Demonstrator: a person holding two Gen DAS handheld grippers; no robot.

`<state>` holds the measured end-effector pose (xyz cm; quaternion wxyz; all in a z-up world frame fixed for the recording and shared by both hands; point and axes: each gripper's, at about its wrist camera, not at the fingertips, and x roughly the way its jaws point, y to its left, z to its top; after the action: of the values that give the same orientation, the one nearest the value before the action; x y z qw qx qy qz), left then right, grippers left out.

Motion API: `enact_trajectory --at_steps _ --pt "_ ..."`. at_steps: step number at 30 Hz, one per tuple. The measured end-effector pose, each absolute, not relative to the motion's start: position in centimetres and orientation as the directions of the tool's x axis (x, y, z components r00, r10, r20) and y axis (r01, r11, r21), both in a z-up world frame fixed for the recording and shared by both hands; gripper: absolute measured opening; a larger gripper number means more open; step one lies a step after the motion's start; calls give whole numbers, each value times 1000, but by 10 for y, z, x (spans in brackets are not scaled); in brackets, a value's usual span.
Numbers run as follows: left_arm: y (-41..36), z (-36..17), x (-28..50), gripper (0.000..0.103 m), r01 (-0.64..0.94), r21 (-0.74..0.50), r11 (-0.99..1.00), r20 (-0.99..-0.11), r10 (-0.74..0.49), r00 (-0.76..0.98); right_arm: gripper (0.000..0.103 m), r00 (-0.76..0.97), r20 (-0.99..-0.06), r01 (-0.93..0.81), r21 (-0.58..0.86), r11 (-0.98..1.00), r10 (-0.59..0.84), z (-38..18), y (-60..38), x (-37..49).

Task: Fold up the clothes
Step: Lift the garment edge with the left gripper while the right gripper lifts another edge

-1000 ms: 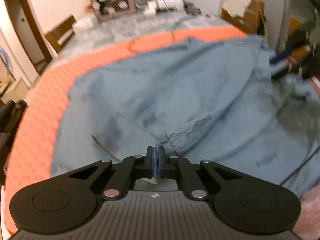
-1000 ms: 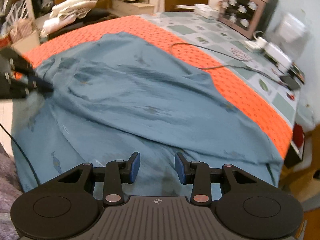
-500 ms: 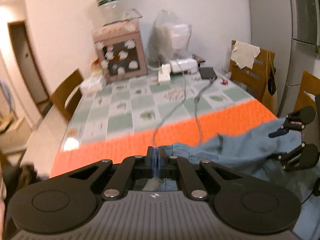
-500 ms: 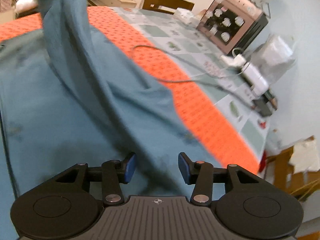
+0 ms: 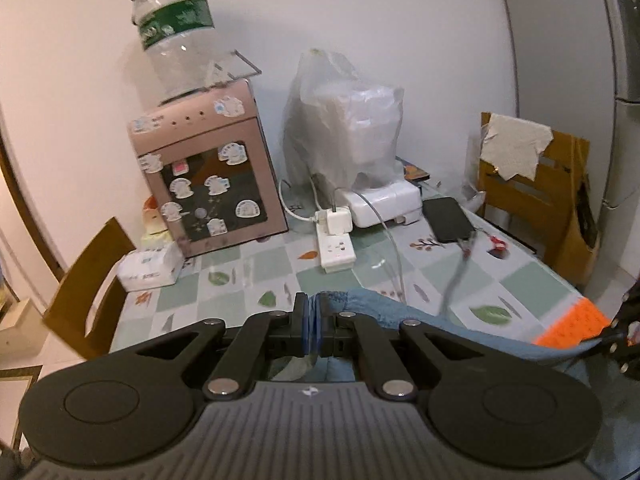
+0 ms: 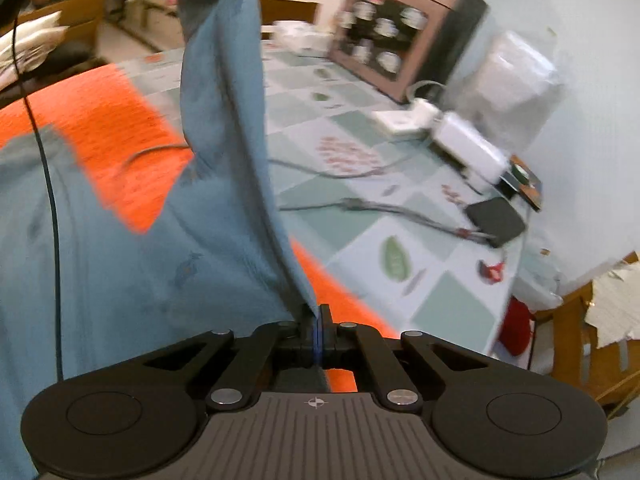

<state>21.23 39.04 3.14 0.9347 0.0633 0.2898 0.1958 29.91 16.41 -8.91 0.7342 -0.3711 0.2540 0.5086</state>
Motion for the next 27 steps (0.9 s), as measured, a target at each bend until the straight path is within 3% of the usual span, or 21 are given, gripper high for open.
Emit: enact_trajectory --at_steps 8,11,12,15,17,22,27 --pt "426 -16 298 4 -343 199 918 -561 394 728 3 352 -784 -930 -232 284 511 -115 197 386" --pt "432 -30 309 9 -343 185 921 -583 384 716 3 332 -810 -936 -220 275 483 -132 206 397" --pt "434 -34 311 12 -342 181 922 -589 380 713 3 323 -819 -939 -212 272 475 -137 208 399" --pt "436 -40 307 42 -334 185 924 -602 375 705 11 332 -818 -933 -210 294 470 -140 210 401" --pt "438 -39 298 56 -328 176 928 -615 364 700 44 348 -805 -923 -205 325 481 -133 208 403" --pt "434 -22 255 83 -334 130 934 -630 338 699 47 349 -787 -908 -148 393 509 -95 192 404" --pt "428 -1 194 85 -352 106 930 -635 336 696 47 340 -783 -891 -91 444 521 -55 161 389"
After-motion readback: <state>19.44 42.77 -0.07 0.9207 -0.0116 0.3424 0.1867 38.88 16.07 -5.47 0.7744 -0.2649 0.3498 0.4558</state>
